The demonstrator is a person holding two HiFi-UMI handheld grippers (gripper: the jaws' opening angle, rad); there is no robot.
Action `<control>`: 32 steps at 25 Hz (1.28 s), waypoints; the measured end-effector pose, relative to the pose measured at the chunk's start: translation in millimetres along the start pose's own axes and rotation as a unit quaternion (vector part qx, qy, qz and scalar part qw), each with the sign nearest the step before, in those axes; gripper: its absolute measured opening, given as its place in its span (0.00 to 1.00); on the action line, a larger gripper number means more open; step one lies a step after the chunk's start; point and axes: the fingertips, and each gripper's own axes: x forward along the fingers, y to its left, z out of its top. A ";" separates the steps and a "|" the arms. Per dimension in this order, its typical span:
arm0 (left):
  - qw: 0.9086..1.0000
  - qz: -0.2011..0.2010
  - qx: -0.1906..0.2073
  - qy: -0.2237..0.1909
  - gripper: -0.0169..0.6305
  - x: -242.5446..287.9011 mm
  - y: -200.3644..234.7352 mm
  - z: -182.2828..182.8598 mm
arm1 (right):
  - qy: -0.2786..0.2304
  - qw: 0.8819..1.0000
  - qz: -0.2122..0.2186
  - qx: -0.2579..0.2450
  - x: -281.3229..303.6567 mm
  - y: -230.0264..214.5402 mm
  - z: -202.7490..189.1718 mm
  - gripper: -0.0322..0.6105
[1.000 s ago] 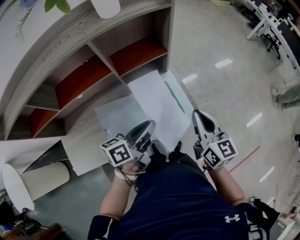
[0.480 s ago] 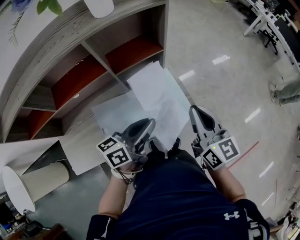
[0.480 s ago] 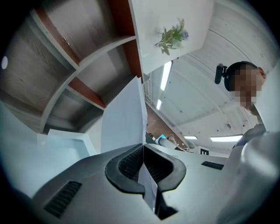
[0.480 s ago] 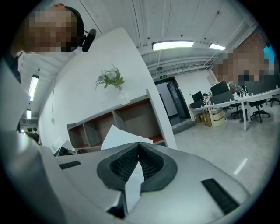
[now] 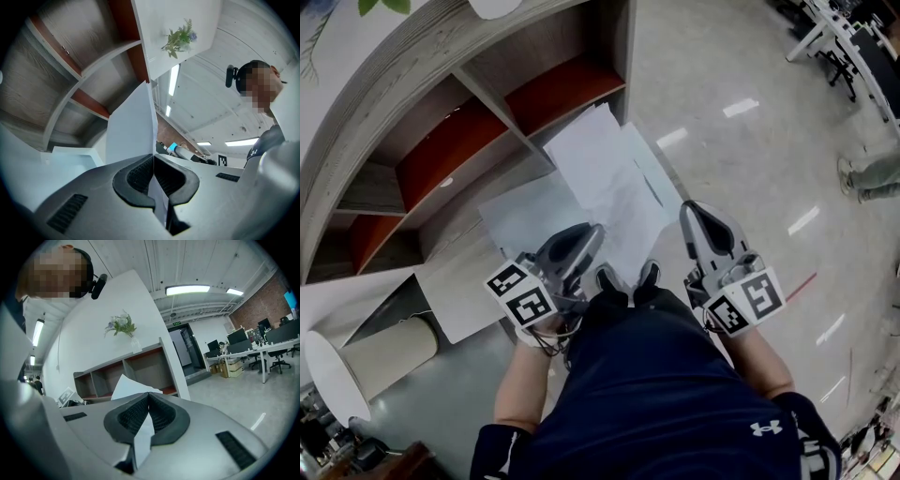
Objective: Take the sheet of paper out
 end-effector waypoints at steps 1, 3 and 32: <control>1.000 -0.003 0.002 0.000 0.05 0.0 -0.2 0.5 | -0.001 1.000 0.001 -0.001 0.5 0.0 0.4 0.07; 1.000 -0.010 0.004 0.000 0.05 -0.6 -1.3 1.1 | 0.000 1.000 0.002 -0.001 0.4 0.5 0.1 0.07; 1.000 -0.010 0.012 0.006 0.05 -1.7 0.2 -1.6 | -0.003 1.000 0.004 -0.005 -0.4 -2.9 2.2 0.07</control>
